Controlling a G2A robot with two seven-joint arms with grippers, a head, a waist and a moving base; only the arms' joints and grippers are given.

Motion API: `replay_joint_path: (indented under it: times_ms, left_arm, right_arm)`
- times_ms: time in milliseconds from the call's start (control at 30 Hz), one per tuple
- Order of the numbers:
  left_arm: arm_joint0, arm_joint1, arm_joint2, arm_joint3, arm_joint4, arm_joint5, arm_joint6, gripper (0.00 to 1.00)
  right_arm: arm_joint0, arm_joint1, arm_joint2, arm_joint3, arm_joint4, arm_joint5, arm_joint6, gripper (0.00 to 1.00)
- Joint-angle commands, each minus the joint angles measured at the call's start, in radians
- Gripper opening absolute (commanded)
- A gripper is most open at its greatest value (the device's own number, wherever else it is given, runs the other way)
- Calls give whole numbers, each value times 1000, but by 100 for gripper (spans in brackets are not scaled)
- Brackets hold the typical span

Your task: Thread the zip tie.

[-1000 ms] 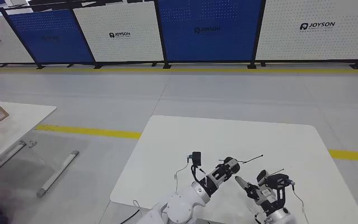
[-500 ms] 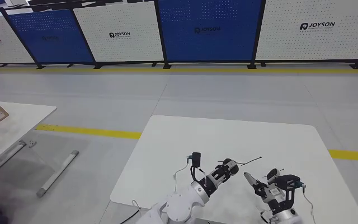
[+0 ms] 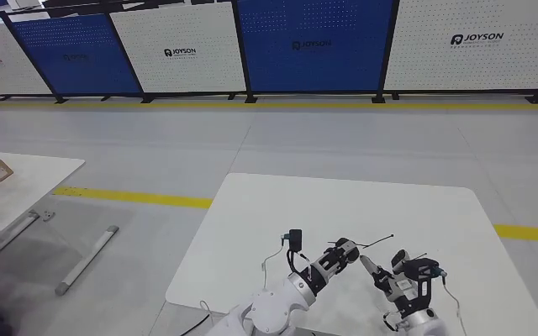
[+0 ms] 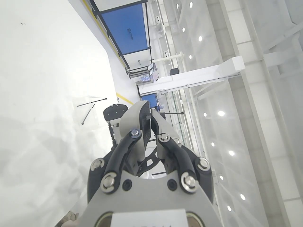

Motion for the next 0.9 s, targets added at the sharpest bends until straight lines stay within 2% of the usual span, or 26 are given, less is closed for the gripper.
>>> replay_joint_path:
  times_ms: [0,33,67,100,133,233,367,533,867]
  left_arm:
    - [0,0,0,1,1,-3,2,0]
    - [0,-1,0,1,2,-5,3,0]
    - [0,-1,1,2,3,-7,3,0]
    - [1,-1,1,2,4,-9,4,0]
    - [1,-1,1,2,4,-10,4,0]
    - [2,-2,2,1,9,-10,5,0]
    - [2,-2,5,-2,19,-6,8,0]
    - [3,-3,9,-4,29,-9,10,0]
    - [-3,-7,21,6,56,7,20,0]
  right_arm:
    - [0,-1,-3,-1,-5,-1,2,55]
    - [-1,-1,-5,-2,-6,-10,6,56]
    - [-2,0,-5,-4,-4,-20,9,66]
    - [-4,0,-3,-5,-1,-31,11,64]
    - [-6,1,0,-5,1,-40,12,55]
    - [-12,2,7,-9,6,-54,12,45]
    - [-19,3,14,-13,9,-81,17,47]
    - [-25,6,22,-18,22,-117,30,44]
    - [-34,7,32,-39,22,-141,19,44]
